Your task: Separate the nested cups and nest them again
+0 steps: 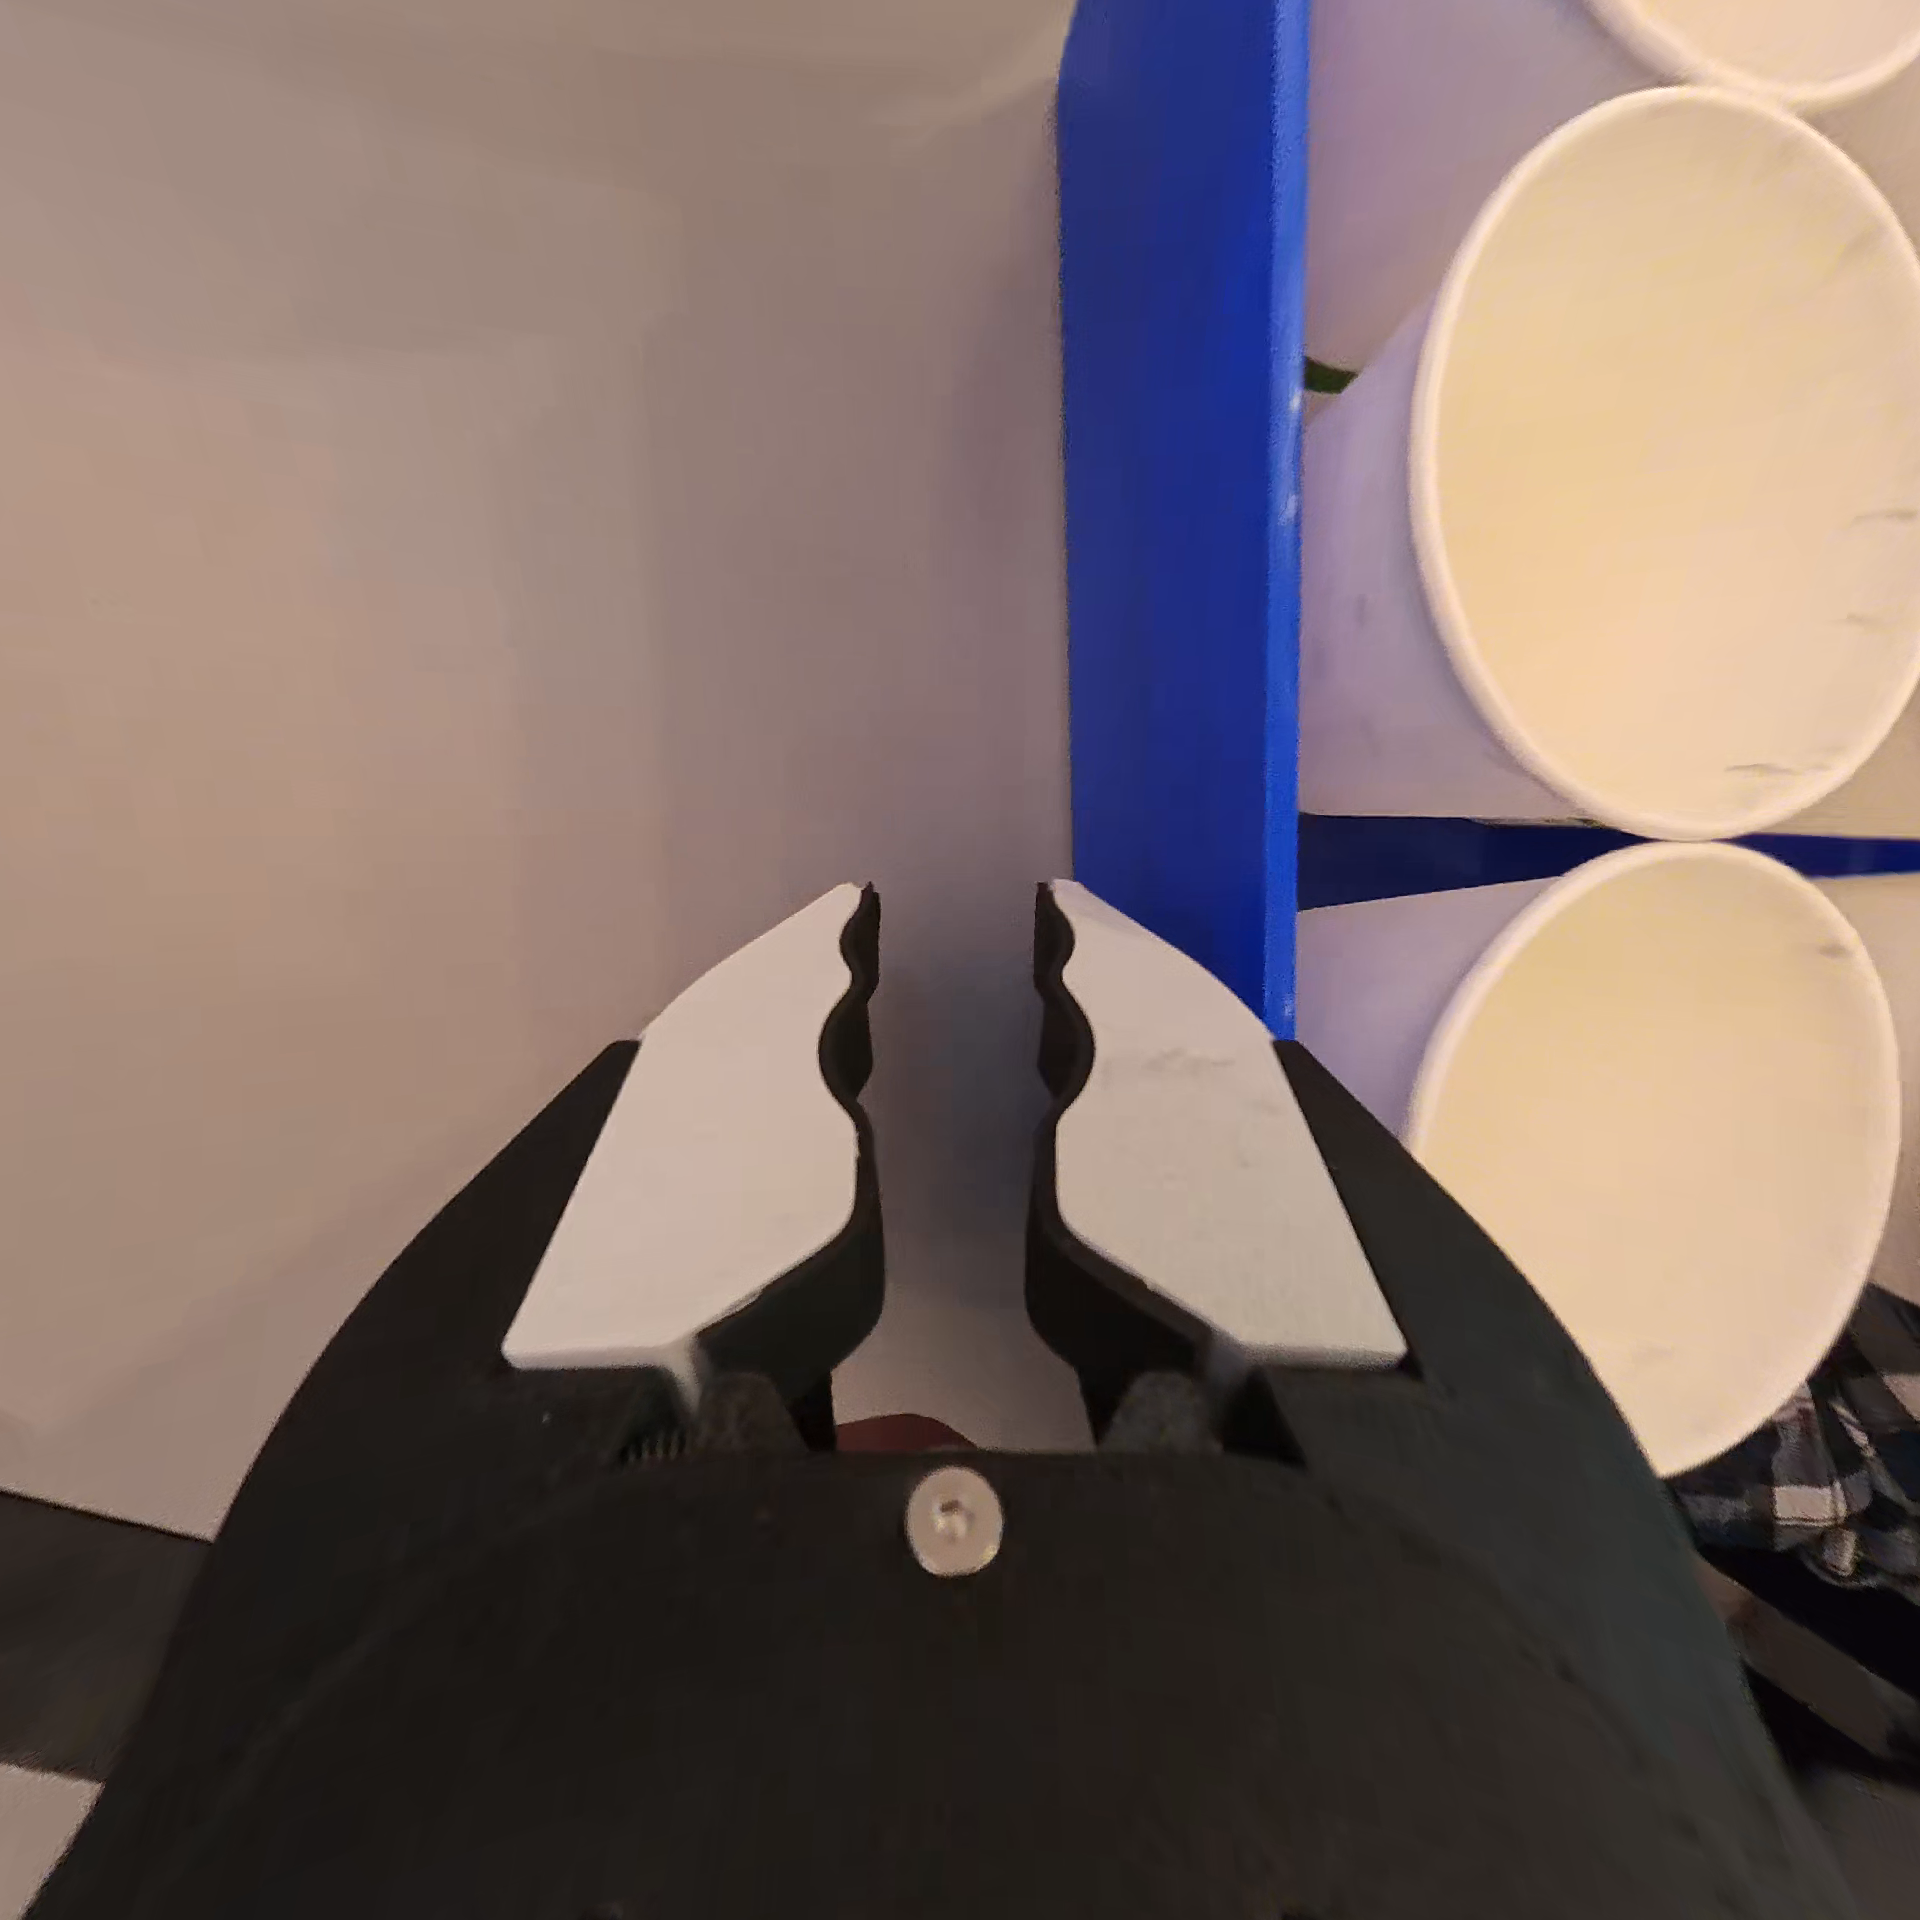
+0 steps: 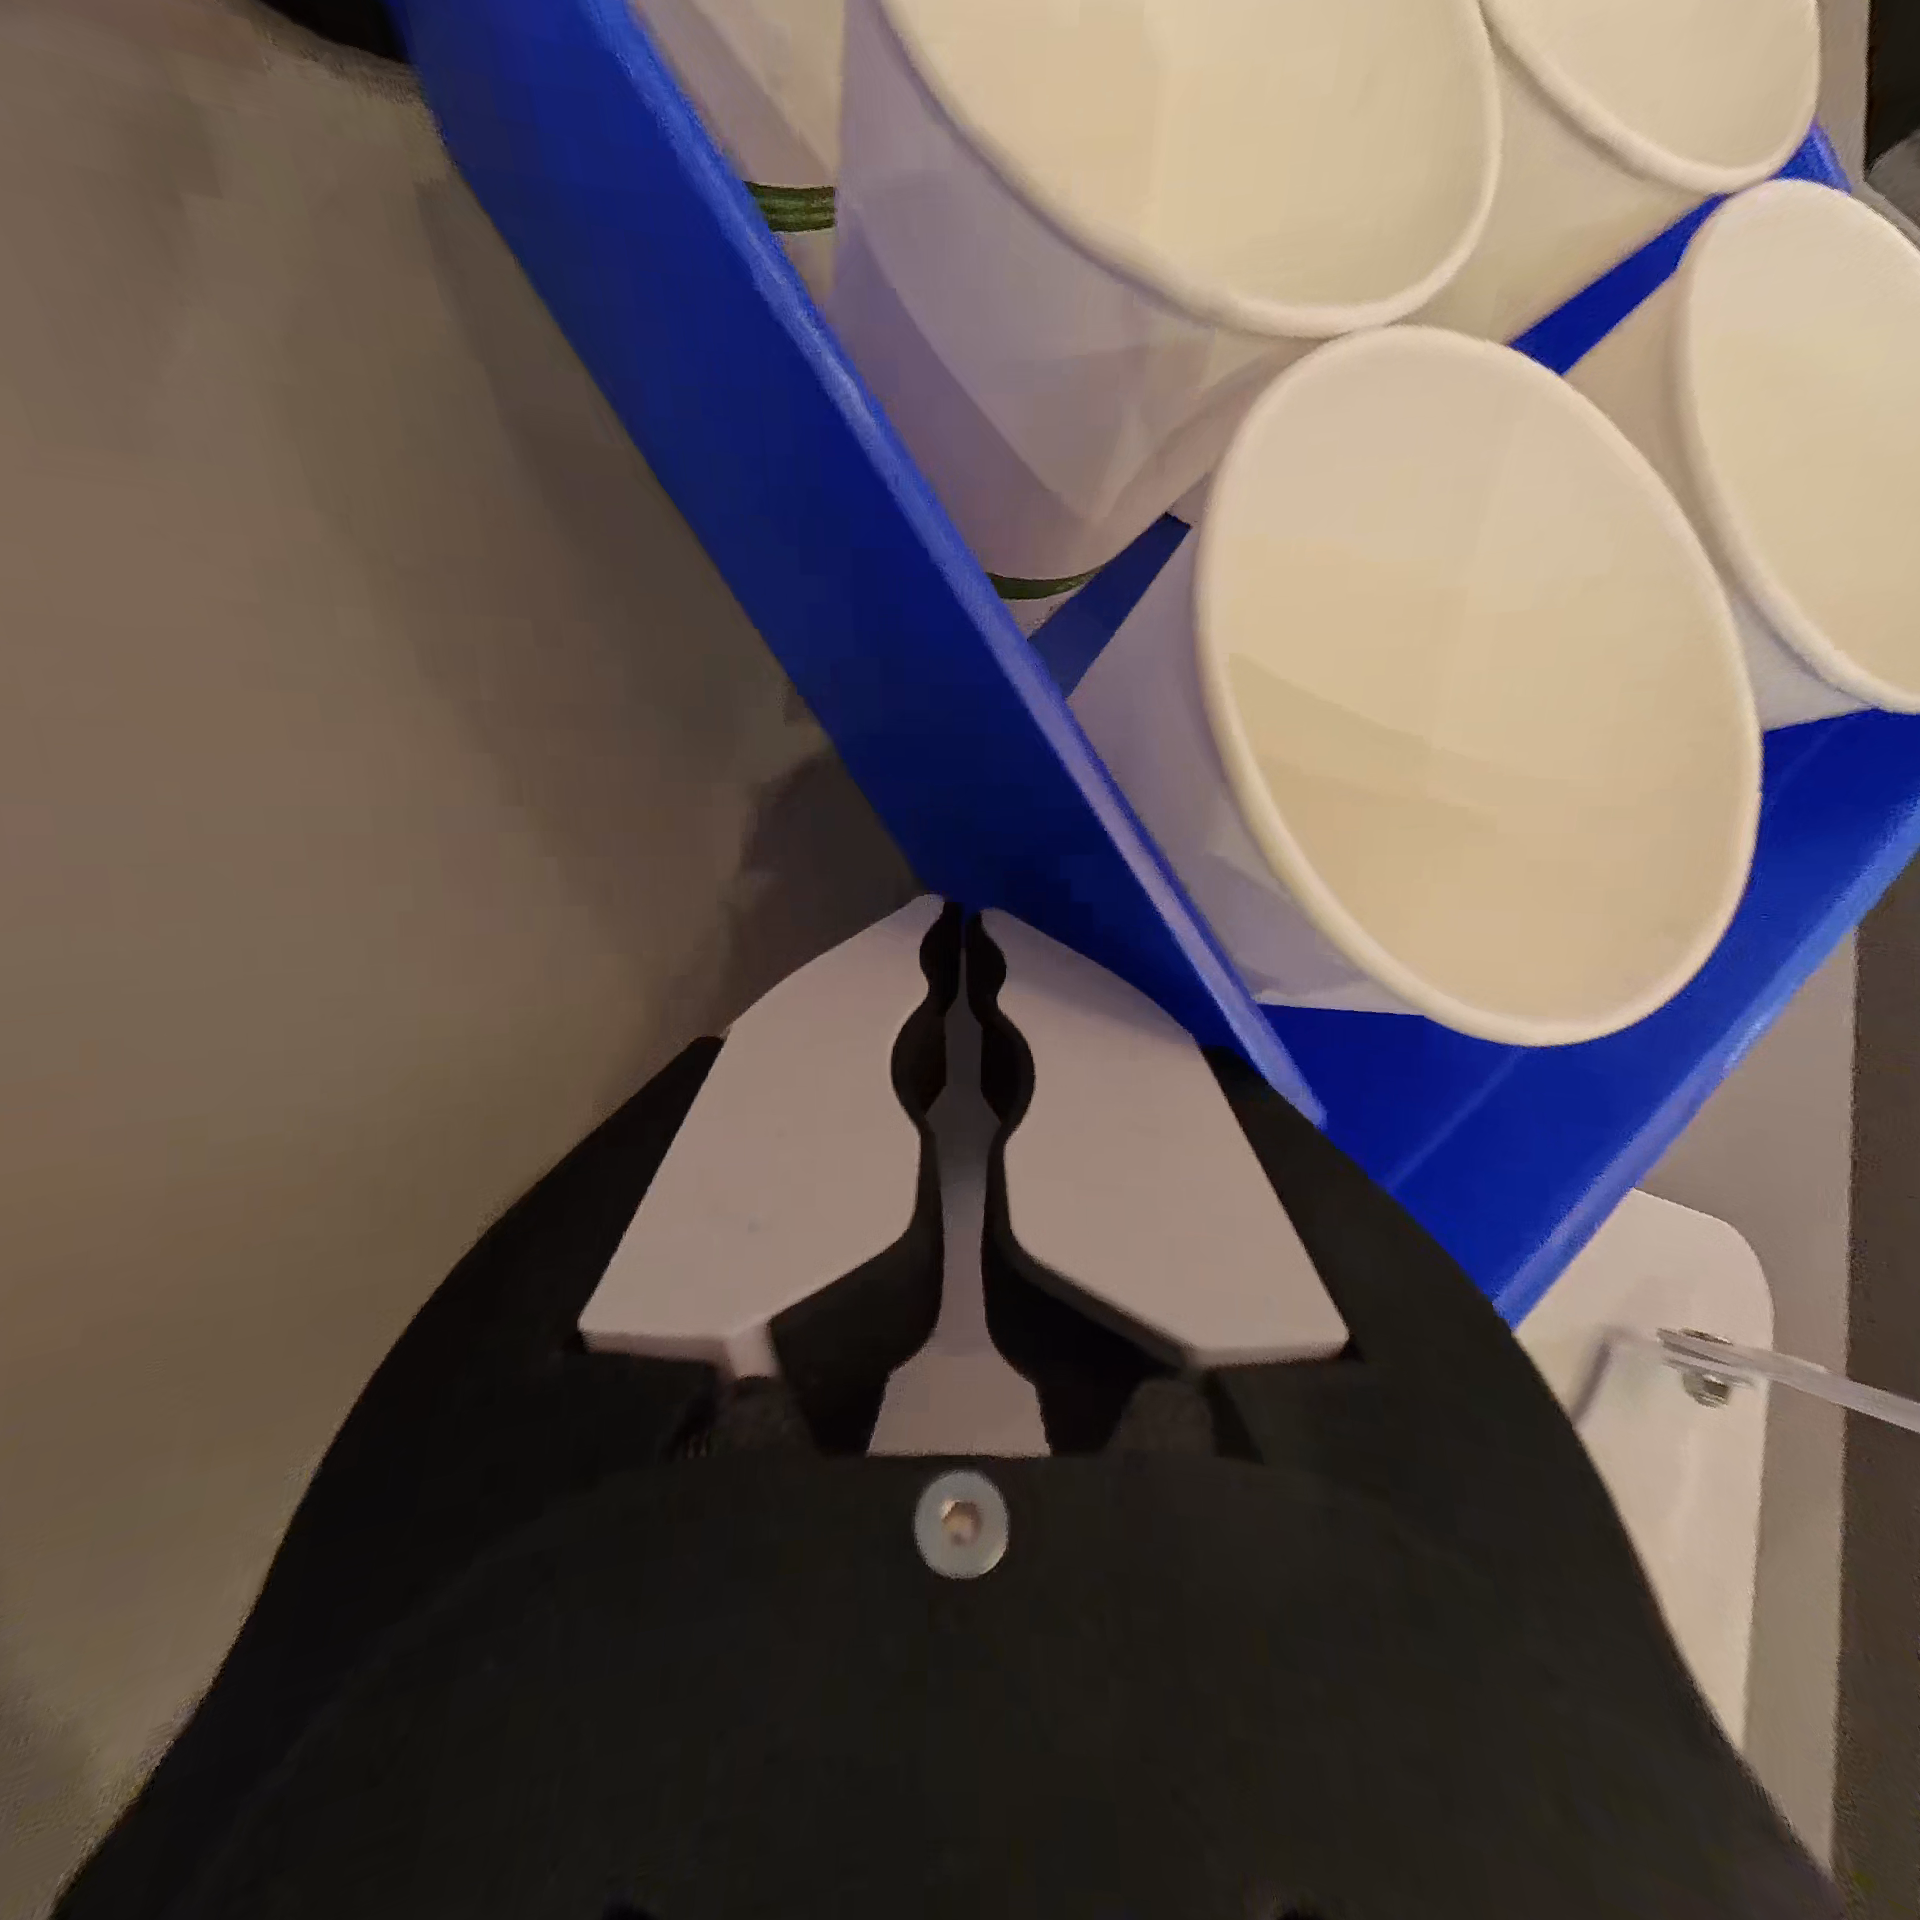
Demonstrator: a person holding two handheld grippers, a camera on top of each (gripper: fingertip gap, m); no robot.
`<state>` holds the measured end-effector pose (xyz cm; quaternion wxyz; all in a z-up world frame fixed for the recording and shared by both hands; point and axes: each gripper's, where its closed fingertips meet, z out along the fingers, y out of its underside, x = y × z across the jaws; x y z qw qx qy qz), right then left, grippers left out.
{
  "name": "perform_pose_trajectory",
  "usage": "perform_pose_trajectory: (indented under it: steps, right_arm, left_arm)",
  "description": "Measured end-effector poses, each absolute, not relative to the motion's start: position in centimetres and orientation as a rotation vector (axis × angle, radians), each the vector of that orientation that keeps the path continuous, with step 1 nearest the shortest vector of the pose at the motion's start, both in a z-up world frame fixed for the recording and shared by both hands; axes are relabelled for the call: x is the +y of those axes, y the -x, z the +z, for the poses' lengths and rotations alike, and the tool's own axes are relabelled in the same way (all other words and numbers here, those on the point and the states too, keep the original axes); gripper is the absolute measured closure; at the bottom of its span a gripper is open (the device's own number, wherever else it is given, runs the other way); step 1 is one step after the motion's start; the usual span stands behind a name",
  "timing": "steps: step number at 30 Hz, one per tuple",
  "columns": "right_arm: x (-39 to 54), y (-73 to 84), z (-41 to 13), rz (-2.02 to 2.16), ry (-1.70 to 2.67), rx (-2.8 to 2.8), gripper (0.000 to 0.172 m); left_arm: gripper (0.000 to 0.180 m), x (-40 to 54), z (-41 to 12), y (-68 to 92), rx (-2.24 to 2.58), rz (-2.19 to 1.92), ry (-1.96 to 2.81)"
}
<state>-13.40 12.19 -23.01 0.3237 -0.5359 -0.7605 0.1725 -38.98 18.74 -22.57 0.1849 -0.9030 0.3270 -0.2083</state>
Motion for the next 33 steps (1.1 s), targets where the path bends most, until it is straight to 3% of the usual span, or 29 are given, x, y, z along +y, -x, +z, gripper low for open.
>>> perform_pose_trajectory:
  steps: [7,15,22,33]
  right_arm:
    - [17.4,15.2,-23.2,0.362,1.47,-1.94,0.171]
    - [18.0,15.6,-23.2,0.384,1.485,-1.876,0.146]
    - [14.8,16.2,-22.7,0.515,1.521,-1.789,0.106]
    - [15.4,18.6,-22.9,0.505,1.573,-1.718,0.093]
  left_arm:
    - [0.15,18.0,-23.2,39.6,0.839,-0.61,2.558]
    - [0.146,15.7,-23.2,41.4,0.677,-0.573,2.493]
    - [0.145,10.2,-22.2,42.9,0.604,-0.514,2.401]
    - [0.148,9.2,-22.6,42.3,0.513,-0.544,2.303]
